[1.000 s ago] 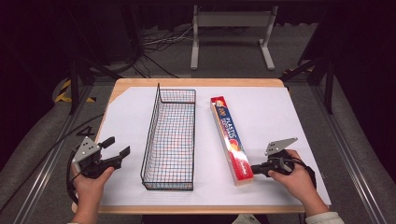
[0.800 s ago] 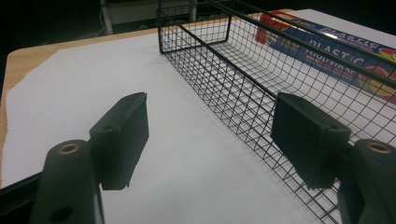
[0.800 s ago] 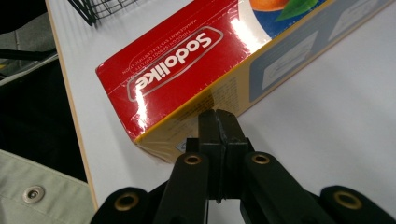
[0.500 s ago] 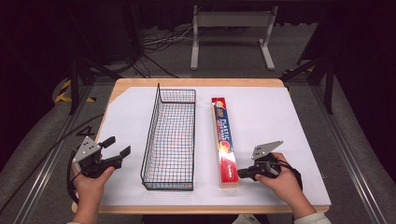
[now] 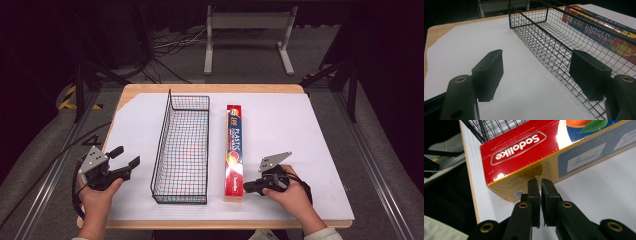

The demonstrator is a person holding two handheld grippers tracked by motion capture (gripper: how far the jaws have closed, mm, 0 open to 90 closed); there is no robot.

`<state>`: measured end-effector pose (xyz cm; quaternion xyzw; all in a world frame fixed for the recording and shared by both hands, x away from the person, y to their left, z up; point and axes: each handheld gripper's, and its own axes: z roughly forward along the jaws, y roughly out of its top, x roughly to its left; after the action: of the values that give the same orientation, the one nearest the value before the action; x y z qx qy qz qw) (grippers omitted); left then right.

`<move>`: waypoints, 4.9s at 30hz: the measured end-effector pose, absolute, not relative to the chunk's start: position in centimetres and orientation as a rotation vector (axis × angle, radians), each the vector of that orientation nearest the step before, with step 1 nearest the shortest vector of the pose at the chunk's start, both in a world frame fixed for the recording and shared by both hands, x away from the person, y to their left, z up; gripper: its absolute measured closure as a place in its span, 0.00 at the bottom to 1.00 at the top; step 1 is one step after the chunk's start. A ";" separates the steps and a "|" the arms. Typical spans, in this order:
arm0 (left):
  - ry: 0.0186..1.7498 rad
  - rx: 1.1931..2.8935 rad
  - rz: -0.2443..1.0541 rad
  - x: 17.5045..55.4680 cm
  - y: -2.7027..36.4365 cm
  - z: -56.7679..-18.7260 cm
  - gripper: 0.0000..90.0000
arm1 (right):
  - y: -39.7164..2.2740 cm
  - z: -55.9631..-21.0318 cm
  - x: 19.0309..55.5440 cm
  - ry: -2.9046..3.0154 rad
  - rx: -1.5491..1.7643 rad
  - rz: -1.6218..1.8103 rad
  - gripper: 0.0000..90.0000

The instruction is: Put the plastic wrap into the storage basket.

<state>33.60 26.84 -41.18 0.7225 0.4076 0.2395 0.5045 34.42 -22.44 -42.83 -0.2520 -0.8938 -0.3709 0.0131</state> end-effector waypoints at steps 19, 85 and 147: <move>1.033 1.707 0.616 33.2 27.5 -41.3 0.29 | -23.6 -37.4 35.3 -2.685 -0.982 -1.440 0.61; 1.050 1.680 0.671 33.7 28.1 -41.7 0.28 | -12.9 -36.7 43.9 -2.593 -2.210 -1.149 0.33; 1.047 1.684 0.669 33.7 28.1 -41.9 0.29 | -12.0 -38.9 45.3 -2.286 -2.396 -0.590 0.46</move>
<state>33.72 28.06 -41.86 0.6964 0.4331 0.2768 0.5008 45.33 -12.01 -38.95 -0.7079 -0.6754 -0.1743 -0.1111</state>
